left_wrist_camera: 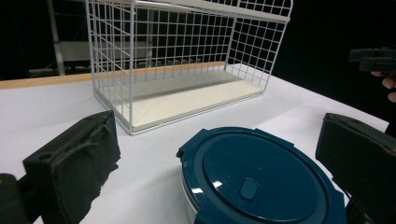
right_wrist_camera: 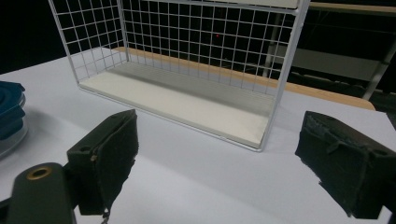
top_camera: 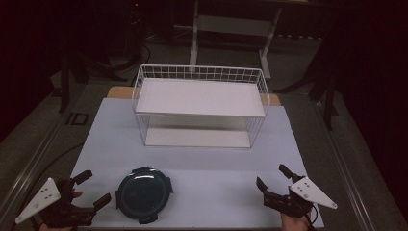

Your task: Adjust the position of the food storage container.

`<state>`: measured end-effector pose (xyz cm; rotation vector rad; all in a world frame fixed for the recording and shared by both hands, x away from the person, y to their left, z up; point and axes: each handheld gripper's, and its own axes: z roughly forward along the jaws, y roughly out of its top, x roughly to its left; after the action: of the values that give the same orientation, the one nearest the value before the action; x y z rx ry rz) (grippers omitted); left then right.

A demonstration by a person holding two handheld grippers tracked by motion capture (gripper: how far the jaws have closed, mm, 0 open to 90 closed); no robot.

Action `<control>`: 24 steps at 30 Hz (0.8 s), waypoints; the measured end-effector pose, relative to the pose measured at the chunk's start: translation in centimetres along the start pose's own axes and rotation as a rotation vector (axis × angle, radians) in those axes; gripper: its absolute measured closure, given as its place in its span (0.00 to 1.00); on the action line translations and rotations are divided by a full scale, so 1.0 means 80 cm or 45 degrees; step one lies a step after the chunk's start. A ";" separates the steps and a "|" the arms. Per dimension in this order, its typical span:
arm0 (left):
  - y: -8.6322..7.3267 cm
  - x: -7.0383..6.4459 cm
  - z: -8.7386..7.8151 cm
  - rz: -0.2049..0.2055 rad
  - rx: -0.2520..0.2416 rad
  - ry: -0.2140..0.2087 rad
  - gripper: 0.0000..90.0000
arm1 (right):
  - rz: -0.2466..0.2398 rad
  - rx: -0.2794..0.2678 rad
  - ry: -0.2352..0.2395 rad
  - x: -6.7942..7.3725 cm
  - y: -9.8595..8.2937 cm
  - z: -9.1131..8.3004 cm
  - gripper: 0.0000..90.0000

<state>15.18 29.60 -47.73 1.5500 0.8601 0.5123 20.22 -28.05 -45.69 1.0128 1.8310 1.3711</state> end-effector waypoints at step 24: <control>0.014 0.013 -0.003 0.017 0.445 -0.227 0.35 | 0.042 -0.002 0.030 -0.003 0.000 0.002 0.14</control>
<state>15.91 30.60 -46.77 1.8890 0.8317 0.2346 20.47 -28.20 -45.68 1.0346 1.8375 1.4099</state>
